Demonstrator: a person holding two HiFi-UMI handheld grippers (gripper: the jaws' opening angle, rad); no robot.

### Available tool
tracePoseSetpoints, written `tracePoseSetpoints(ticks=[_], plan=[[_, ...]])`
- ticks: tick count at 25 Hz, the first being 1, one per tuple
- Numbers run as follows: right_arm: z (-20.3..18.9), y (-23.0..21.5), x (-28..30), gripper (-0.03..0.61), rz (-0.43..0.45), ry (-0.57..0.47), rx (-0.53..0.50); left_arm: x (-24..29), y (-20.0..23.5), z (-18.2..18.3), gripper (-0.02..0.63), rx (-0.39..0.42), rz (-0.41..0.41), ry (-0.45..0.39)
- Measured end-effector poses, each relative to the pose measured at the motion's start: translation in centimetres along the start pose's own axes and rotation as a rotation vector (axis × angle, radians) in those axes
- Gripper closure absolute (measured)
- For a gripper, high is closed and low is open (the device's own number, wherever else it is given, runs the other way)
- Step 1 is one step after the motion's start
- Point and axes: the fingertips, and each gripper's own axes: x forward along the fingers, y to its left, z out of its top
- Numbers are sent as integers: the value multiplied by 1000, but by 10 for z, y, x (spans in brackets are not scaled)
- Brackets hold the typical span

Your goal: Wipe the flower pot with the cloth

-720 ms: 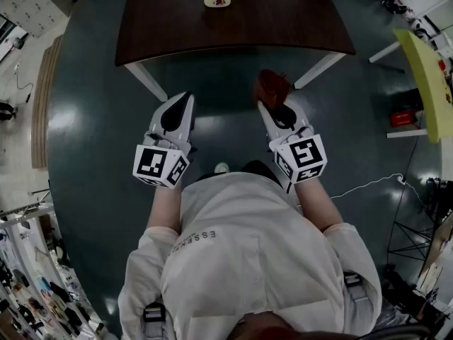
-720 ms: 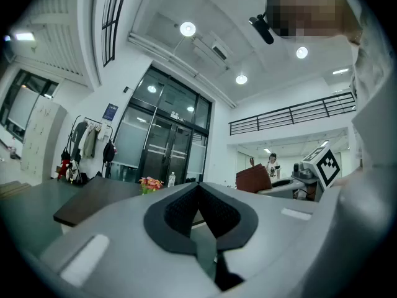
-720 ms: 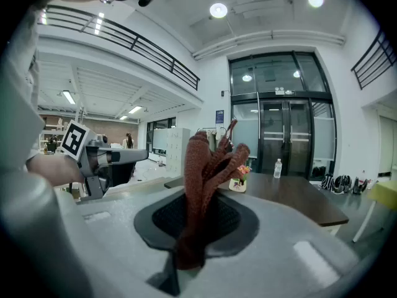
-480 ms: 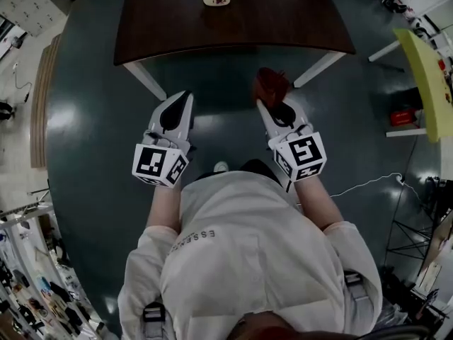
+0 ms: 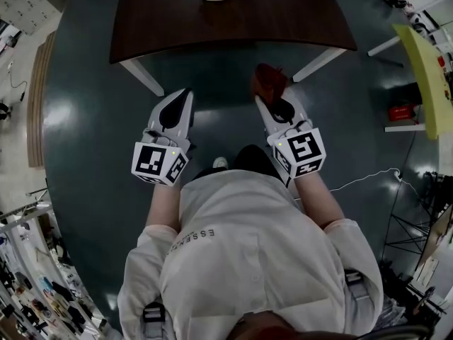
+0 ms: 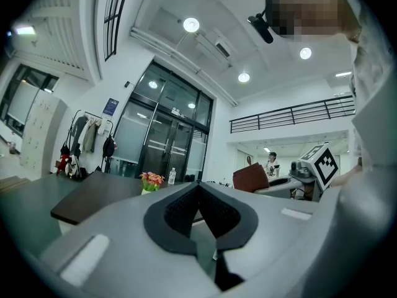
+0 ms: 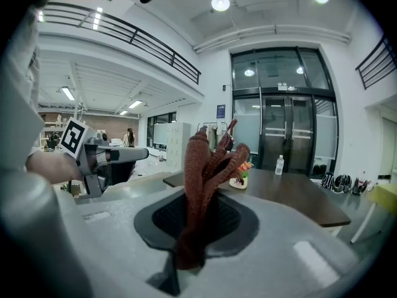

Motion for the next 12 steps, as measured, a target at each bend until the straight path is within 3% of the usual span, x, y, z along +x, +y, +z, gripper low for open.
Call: tracePoseSetpoints(ticks=[12], plan=[[-8, -36, 59, 526, 6, 27, 101, 40, 48, -19, 597, -31, 38, 55]])
